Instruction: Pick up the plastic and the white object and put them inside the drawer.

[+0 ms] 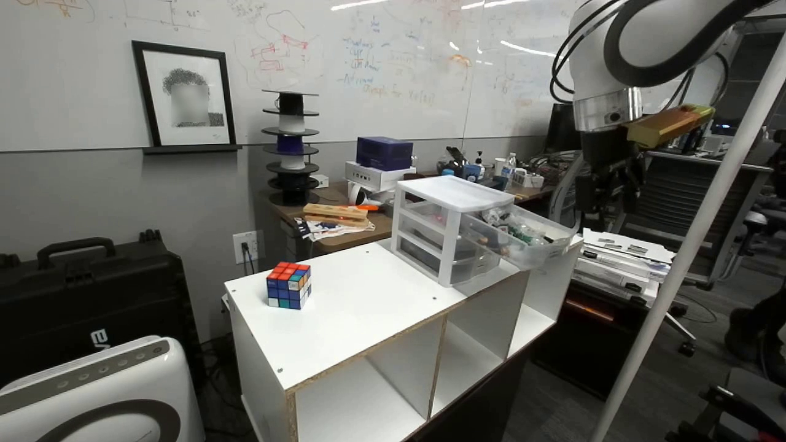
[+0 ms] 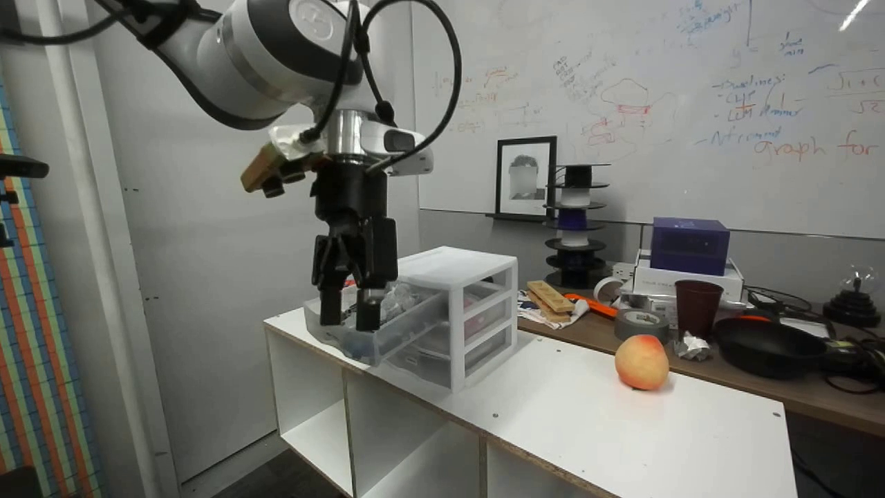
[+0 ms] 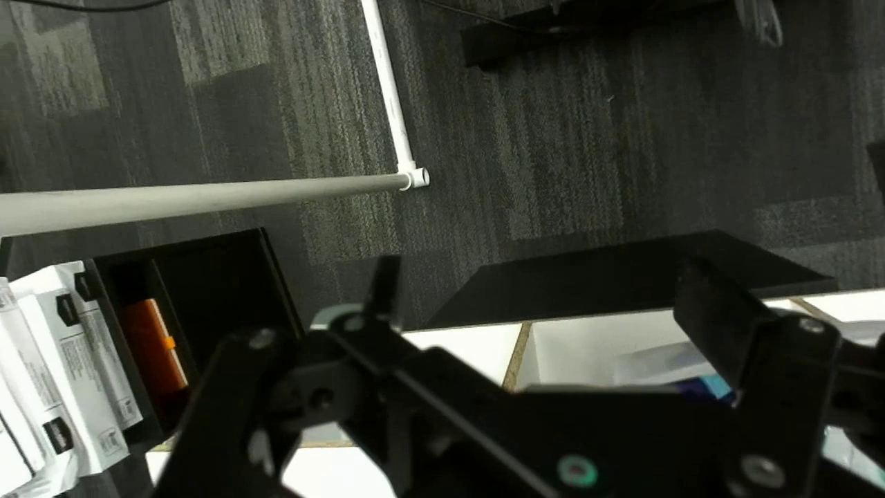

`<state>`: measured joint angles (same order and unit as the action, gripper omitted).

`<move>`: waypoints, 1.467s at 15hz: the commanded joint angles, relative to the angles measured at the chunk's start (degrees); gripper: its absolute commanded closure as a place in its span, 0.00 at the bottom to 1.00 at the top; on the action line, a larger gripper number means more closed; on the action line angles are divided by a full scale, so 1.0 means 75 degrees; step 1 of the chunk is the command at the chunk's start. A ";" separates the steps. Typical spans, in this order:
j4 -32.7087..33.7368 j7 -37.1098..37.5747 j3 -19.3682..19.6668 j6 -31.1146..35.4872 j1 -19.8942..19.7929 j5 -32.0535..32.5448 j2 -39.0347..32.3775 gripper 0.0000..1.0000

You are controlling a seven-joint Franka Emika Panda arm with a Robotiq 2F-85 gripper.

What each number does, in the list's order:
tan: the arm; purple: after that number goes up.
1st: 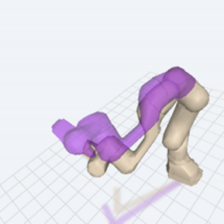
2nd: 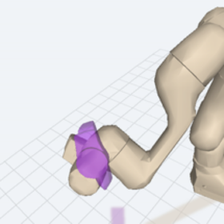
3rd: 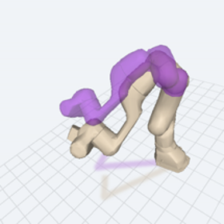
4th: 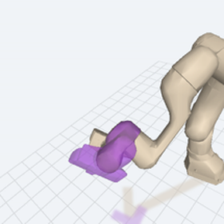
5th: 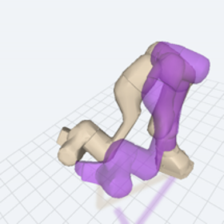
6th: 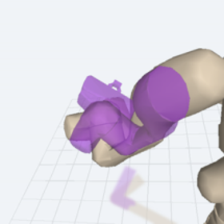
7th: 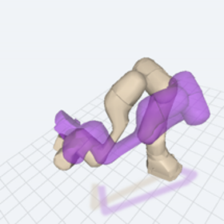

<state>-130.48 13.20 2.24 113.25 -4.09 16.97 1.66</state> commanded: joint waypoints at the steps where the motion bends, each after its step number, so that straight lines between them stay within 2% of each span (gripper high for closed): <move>1: -0.0464 -0.0180 -0.0060 0.0864 0.0156 0.0407 -0.0105 0.00; 5: -0.1476 -0.0128 -0.0053 0.2713 0.0229 0.0556 0.0321 0.00; 10: -0.2249 -0.0417 -0.0068 0.3380 0.0205 0.0403 0.0807 0.00; 11: -0.2350 -0.0434 -0.0076 0.3414 0.0200 0.0394 0.0879 0.05; 12: -0.2416 -0.0443 -0.0095 0.3364 0.0204 0.0365 0.0951 0.26; 14: -0.2553 -0.0516 -0.0107 0.3387 0.0221 0.0182 0.1081 0.31; 15: -0.2615 -0.0585 -0.0102 0.3465 0.0233 0.0054 0.1130 0.37; 17: -0.2675 -0.0865 -0.0076 0.3656 0.0322 -0.0603 0.1153 0.55; 20: -0.2658 -0.1337 -0.0037 0.4154 0.0513 -0.2122 0.0991 0.79; 22: -0.2561 -0.1524 -0.0060 0.4331 0.0611 -0.2901 0.0863 0.90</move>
<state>-149.28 4.55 1.70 142.48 -0.88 2.58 7.95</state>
